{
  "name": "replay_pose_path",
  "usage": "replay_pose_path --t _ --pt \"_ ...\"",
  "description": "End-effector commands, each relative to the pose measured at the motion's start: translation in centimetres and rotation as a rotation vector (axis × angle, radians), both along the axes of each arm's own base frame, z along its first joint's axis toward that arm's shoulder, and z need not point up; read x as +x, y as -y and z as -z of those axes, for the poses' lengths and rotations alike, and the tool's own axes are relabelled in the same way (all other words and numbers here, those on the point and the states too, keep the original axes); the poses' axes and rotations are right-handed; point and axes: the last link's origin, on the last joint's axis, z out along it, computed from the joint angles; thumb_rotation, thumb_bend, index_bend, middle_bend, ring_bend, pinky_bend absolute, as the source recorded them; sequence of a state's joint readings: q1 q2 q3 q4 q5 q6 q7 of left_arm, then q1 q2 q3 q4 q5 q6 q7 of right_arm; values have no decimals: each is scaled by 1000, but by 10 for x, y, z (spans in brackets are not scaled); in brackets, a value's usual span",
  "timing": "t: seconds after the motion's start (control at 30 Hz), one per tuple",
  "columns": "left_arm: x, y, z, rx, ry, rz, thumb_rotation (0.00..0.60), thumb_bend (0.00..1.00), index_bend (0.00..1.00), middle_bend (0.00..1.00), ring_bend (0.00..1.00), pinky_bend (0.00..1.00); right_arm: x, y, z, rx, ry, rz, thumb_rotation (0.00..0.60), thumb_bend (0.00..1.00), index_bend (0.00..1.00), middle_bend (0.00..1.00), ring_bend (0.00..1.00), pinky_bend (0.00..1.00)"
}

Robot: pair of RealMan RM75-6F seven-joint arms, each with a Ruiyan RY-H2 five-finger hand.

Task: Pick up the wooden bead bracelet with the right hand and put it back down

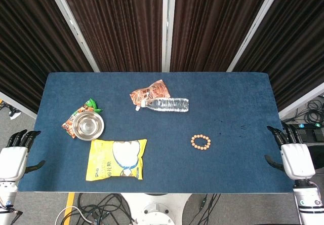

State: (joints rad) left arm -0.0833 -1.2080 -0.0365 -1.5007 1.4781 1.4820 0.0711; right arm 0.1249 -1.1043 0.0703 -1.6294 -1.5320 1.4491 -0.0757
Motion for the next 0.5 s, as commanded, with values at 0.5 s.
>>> replay_pose_path --t 0.5 --pt "2 2 -5 25 0 12 600 0 174 167 91 139 54 53 35 230 93 -214 600 170 199 311 47 67"
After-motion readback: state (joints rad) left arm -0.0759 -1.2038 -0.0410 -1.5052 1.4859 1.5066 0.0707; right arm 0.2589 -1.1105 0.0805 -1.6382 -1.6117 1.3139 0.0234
